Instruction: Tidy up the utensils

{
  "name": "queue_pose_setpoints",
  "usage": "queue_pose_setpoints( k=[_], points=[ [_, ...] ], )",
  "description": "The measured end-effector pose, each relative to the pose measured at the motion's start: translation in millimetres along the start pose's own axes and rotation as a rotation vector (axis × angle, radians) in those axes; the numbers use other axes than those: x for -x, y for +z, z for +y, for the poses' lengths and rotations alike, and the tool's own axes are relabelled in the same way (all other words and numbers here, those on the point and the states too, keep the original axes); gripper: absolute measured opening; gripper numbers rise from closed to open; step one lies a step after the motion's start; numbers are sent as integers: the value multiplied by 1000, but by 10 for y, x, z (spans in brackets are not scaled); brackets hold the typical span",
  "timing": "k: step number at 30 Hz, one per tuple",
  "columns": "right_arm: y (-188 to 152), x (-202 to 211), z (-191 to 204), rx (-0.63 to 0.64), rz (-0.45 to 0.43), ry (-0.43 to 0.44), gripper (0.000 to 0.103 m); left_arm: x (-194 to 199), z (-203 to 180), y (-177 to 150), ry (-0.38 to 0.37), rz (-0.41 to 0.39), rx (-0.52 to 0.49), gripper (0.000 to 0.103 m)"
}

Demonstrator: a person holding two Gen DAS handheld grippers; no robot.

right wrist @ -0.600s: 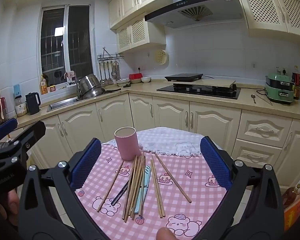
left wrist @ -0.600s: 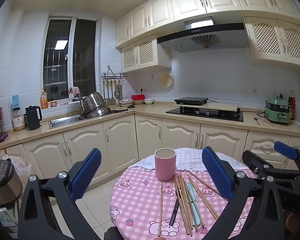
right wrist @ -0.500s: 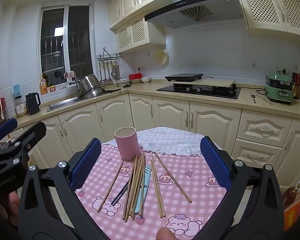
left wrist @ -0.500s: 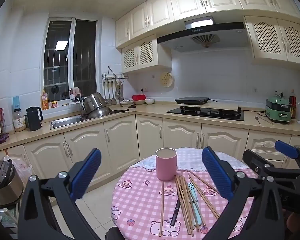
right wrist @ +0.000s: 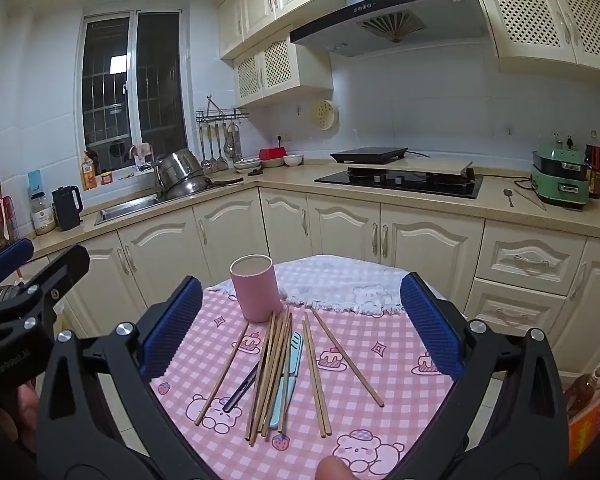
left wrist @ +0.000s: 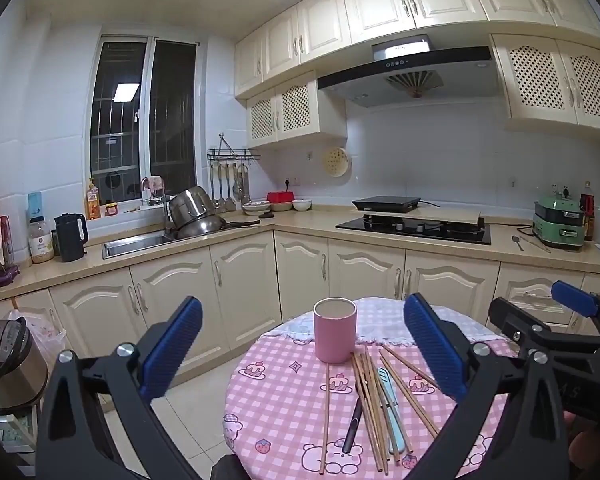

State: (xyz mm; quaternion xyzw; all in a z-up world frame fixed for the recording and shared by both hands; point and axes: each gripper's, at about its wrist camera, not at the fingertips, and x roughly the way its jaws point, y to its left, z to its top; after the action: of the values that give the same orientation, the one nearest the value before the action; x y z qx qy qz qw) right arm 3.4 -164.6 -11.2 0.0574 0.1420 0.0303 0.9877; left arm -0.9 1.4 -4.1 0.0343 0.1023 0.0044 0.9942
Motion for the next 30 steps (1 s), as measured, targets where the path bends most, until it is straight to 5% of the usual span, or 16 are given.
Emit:
queue_pose_setpoints(
  k=[30],
  points=[
    [-9, -214, -57, 11, 41, 17, 97, -163, -8, -53, -15, 50, -1, 99]
  ],
)
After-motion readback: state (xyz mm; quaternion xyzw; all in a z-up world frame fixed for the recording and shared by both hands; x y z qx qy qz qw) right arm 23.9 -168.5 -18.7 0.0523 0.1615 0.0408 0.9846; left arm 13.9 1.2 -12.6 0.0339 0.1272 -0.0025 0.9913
